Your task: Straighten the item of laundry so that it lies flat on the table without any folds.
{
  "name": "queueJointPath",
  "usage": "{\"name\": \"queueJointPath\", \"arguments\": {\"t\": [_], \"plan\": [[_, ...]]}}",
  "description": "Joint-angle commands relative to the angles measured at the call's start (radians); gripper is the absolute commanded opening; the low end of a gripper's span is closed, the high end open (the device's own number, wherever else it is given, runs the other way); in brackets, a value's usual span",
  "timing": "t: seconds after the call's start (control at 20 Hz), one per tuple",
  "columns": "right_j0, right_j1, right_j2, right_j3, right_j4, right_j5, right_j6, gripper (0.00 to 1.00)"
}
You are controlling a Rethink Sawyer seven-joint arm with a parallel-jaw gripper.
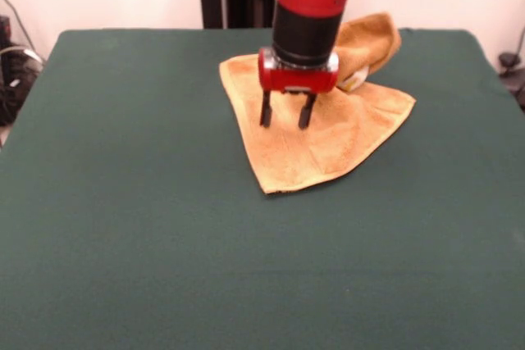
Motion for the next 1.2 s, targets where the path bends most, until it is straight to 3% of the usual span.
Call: {"name": "queueJointPath", "arguments": {"t": [0.05,0.85,1.2], "plan": [[0.02,0.139,0.11,-0.063,0.006,-0.138,0.164,1.0],[0.0,0.189,0.124,-0.077,0.002,-0.186,0.156,1.0],[-0.058,0.236,0.153,-0.089,-0.016,-0.191,0.121,1.0]]}}
